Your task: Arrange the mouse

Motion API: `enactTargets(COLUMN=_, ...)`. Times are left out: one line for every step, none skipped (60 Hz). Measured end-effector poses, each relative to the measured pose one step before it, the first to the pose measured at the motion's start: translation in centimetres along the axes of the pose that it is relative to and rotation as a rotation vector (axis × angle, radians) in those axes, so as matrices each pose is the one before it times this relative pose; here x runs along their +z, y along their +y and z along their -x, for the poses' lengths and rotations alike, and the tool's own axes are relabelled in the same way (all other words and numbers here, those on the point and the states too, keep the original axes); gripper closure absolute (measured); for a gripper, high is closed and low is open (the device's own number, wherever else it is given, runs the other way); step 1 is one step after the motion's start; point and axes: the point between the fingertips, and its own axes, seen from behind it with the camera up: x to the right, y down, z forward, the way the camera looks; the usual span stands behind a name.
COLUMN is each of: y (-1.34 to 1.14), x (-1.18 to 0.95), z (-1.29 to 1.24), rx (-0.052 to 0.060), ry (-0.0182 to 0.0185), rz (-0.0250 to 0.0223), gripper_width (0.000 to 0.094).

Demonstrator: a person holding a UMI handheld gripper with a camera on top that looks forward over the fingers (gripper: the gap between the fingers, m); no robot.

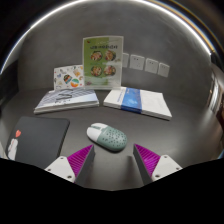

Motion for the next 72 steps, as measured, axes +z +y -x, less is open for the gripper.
enactTargets(y=-0.123, x=0.342, z=-0.06, rx=0.0044, ry=-0.01628, rz=0.00529, gripper_width=0.0122)
enactTargets(y=-0.147, x=0.35, z=-0.066, rx=0.0033, ry=-0.01554, rz=0.0049, gripper_width=0.0123)
enactTargets(y=-0.236, x=0.362, z=-0.111, rx=0.0034, ry=-0.01539, rz=0.00185, gripper_width=0.0121)
enactTargets(y=-0.396, x=0.137, z=-0.303, rx=-0.0008, ry=-0.01698, rz=0.00857, gripper_width=0.0121)
enactTargets(y=-0.221, x=0.396, z=-0.109, rx=0.0015, ry=-0.01271, rz=0.00301, gripper_width=0.0112)
enactTargets(y=-0.248, x=0.382, z=0.073, rx=0.0032, ry=-0.01983, rz=0.00047, gripper_width=0.0108)
enactTargets(y=-0.169, x=0.399, z=-0.091, rx=0.0008, ry=-0.01194, rz=0.00455, gripper_width=0.011)
enactTargets(y=-0.25, x=0.405, z=-0.019, rx=0.0027, ry=-0.01244, rz=0.00107, gripper_width=0.0108)
enactTargets(y=-0.203, x=0.381, z=-0.043, rx=0.0029, ry=-0.01193, rz=0.00265, gripper_width=0.0108)
enactTargets(y=-0.211, x=0.354, z=-0.067, rx=0.0034, ry=-0.01032, rz=0.00295, gripper_width=0.0108)
enactTargets(y=-0.209, x=0.328, z=-0.084, rx=0.0037, ry=-0.00899, rz=0.00215, gripper_width=0.0108)
enactTargets(y=-0.299, x=0.303, z=-0.134, rx=0.0014, ry=-0.00597, rz=-0.00126, gripper_width=0.0109)
enactTargets(y=-0.308, x=0.351, z=-0.234, rx=-0.0031, ry=-0.00153, rz=-0.00203, gripper_width=0.0119)
enactTargets(y=-0.215, x=0.331, z=-0.159, rx=-0.0054, ry=-0.00213, rz=0.00123, gripper_width=0.012)
enactTargets(y=-0.305, x=0.337, z=-0.068, rx=-0.0012, ry=-0.00416, rz=-0.00386, gripper_width=0.0119)
enactTargets(y=-0.069, x=0.553, z=0.036, rx=0.0022, ry=0.00335, rz=-0.00461, gripper_width=0.012)
enactTargets(y=-0.213, x=0.303, z=-0.083, rx=0.0011, ry=-0.00139, rz=-0.00085, gripper_width=0.0122)
enactTargets(y=-0.205, x=0.269, z=-0.081, rx=0.0003, ry=-0.0006, rz=0.00048, gripper_width=0.0125)
enactTargets(y=-0.161, x=0.21, z=0.011, rx=-0.0023, ry=-0.00239, rz=0.0012, gripper_width=0.013)
enactTargets(y=-0.138, x=0.19, z=0.061, rx=-0.0041, ry=-0.00347, rz=0.00172, gripper_width=0.0144)
enactTargets(y=-0.165, x=0.172, z=0.037, rx=-0.0039, ry=-0.00273, rz=-0.00038, gripper_width=0.0112)
enactTargets(y=-0.125, x=0.169, z=0.067, rx=-0.0023, ry=-0.00394, rz=-0.00081, gripper_width=0.0137)
enactTargets(y=-0.116, x=0.16, z=0.041, rx=-0.0001, ry=-0.00282, rz=-0.00276, gripper_width=0.0176)
enactTargets(y=-0.111, x=0.112, z=-0.012, rx=0.0019, ry=-0.00025, rz=-0.0043, gripper_width=0.023)
enactTargets(y=-0.117, x=0.191, z=-0.124, rx=0.0025, ry=0.0032, rz=-0.00944, gripper_width=0.0284)
enactTargets(y=-0.065, x=0.035, z=-0.195, rx=0.0062, ry=0.00873, rz=-0.00608, gripper_width=0.0326)
enactTargets(y=-0.056, x=0.002, z=-0.068, rx=0.0079, ry=0.00538, rz=0.00006, gripper_width=0.0388)
enactTargets(y=0.117, x=-0.032, z=0.006, rx=0.0044, ry=0.00354, rz=0.00632, gripper_width=0.0389)
enactTargets(y=-0.063, x=0.006, z=-0.054, rx=-0.0017, ry=0.00502, rz=-0.00075, gripper_width=0.0407)
enactTargets(y=0.09, x=-0.013, z=-0.024, rx=-0.0066, ry=0.00383, rz=0.00566, gripper_width=0.0419)
enactTargets(y=-0.057, x=-0.034, z=0.001, rx=-0.004, ry=0.00305, rz=-0.0012, gripper_width=0.0426)
enactTargets(y=0.0, x=-0.005, z=0.008, rx=0.0004, ry=0.00283, rz=0.0011, gripper_width=0.0446)
enactTargets(y=0.041, x=-0.022, z=-0.006, rx=0.0042, ry=0.00154, rz=0.0027, gripper_width=0.0454)
enactTargets(y=-0.066, x=-0.004, z=-0.015, rx=0.0038, ry=0.00143, rz=-0.00203, gripper_width=0.0467)
enactTargets(y=-0.04, x=-0.029, z=-0.022, rx=0.0032, ry=0.00102, rz=-0.00128, gripper_width=0.0478)
enactTargets(y=0.025, x=-0.057, z=0.013, rx=0.0036, ry=-0.002, rz=0.00189, gripper_width=0.049)
enactTargets(y=0.059, x=0.006, z=0.017, rx=0.0058, ry=-0.00157, rz=-0.00348, gripper_width=0.0469)
enactTargets(y=0.029, x=-0.168, z=-0.057, rx=0.0094, ry=-0.00077, rz=0.00296, gripper_width=0.0515)
enactTargets(y=0.038, x=-0.237, z=-0.166, rx=0.0159, ry=0.00416, rz=0.00139, gripper_width=0.0519)
enactTargets(y=-0.092, x=-0.342, z=-0.216, rx=0.0173, ry=0.00704, rz=-0.00119, gripper_width=0.0521)
enactTargets(y=-0.295, x=-0.429, z=-0.288, rx=0.0159, ry=0.01124, rz=-0.00896, gripper_width=0.0522)
enactTargets(y=-0.457, x=-0.552, z=-0.278, rx=0.0106, ry=0.01401, rz=-0.01526, gripper_width=0.0528)
enactTargets(y=-0.55, x=-0.708, z=-0.317, rx=0.0041, ry=0.01723, rz=-0.01798, gripper_width=0.0528)
enactTargets(y=-0.63, x=-0.782, z=-0.317, rx=-0.0018, ry=0.01973, rz=-0.01865, gripper_width=0.0529)
enactTargets(y=-0.769, x=-0.869, z=-0.261, rx=-0.0025, ry=0.02096, rz=-0.0226, gripper_width=0.0529)
enactTargets(y=-0.914, x=-0.988, z=-0.167, rx=0.0007, ry=0.02097, rz=-0.02644, gripper_width=0.0528)
enactTargets(y=-0.875, x=-0.929, z=0.083, rx=0.0086, ry=0.01576, rz=-0.02563, gripper_width=0.0529)
enactTargets(y=-0.996, x=-1.319, z=0.16, rx=0.0058, ry=0.01788, rz=-0.02593, gripper_width=0.0529)
enactTargets(y=-0.997, x=-1.158, z=0.331, rx=0.0131, ry=0.01174, rz=-0.02489, gripper_width=0.0529)
enactTargets(y=-1.007, x=-1.15, z=0.506, rx=0.0134, ry=0.00809, rz=-0.02521, gripper_width=0.0529)
enactTargets(y=-1.044, x=-1.181, z=0.778, rx=0.0103, ry=0.00383, rz=-0.0249, gripper_width=0.0529)
enactTargets(y=-1.02, x=-1.187, z=0.945, rx=0.0052, ry=0.0003, rz=-0.02408, gripper_width=0.0529)
enactTargets(y=-1.026, x=-1.13, z=1.083, rx=0.0018, ry=-0.00153, rz=-0.02425, gripper_width=0.0529)
enactTargets(y=-1.001, x=-1.094, z=1.18, rx=0.0007, ry=-0.00175, rz=-0.0244, gripper_width=0.0529)
enactTargets(y=-0.899, x=-1.008, z=1.232, rx=-0.0009, ry=-0.00095, rz=-0.02354, gripper_width=0.053)
enactTargets(y=-0.925, x=-0.717, z=1.295, rx=0.0017, ry=-0.00657, rz=-0.01992, gripper_width=0.0531)
enactTargets(y=-0.62, x=-0.972, z=1.517, rx=-0.0043, ry=0.0004, rz=-0.02203, gripper_width=0.053)
enactTargets(y=-0.534, x=-0.851, z=1.471, rx=-0.0073, ry=-0.00197, rz=-0.01614, gripper_width=0.0532)
enactTargets(y=-0.321, x=-0.736, z=1.573, rx=-0.008, ry=-0.00346, rz=-0.01207, gripper_width=0.0532)
enactTargets(y=-0.158, x=-0.647, z=1.543, rx=-0.0061, ry=-0.00421, rz=-0.00796, gripper_width=0.0532)
enactTargets(y=0.059, x=-0.524, z=1.565, rx=-0.0034, ry=-0.00506, rz=-0.00473, gripper_width=0.0533)
enactTargets(y=0.2, x=-0.445, z=1.561, rx=-0.0024, ry=-0.00658, rz=-0.00107, gripper_width=0.0533)
enactTargets(y=0.43, x=-0.346, z=1.579, rx=0.0003, ry=-0.00791, rz=0.00246, gripper_width=0.0534)
enactTargets(y=0.636, x=-0.241, z=1.524, rx=0.0037, ry=-0.00874, rz=0.00635, gripper_width=0.0535)
enactTargets(y=0.834, x=-0.123, z=1.539, rx=0.0055, ry=-0.00926, rz=0.01148, gripper_width=0.0535)
enactTargets(y=1.196, x=0.087, z=1.27, rx=0.0036, ry=-0.01171, rz=0.01761, gripper_width=0.0533)
enactTargets(y=1.022, x=0.017, z=1.337, rx=0.0033, ry=-0.00935, rz=0.02278, gripper_width=0.0534)
enactTargets(y=1.271, x=0.146, z=1.215, rx=0.0018, ry=-0.00726, rz=0.02353, gripper_width=0.0534)
enactTargets(y=1.263, x=0.179, z=1.062, rx=0.0006, ry=-0.00564, rz=0.023, gripper_width=0.0535)
enactTargets(y=1.332, x=0.234, z=0.942, rx=-0.0039, ry=-0.00413, rz=0.02368, gripper_width=0.0534)
enactTargets(y=1.289, x=0.291, z=0.779, rx=-0.0069, ry=-0.00098, rz=0.02329, gripper_width=0.0534)
enactTargets(y=1.183, x=0.339, z=0.611, rx=-0.0091, ry=0.00222, rz=0.02171, gripper_width=0.0533)
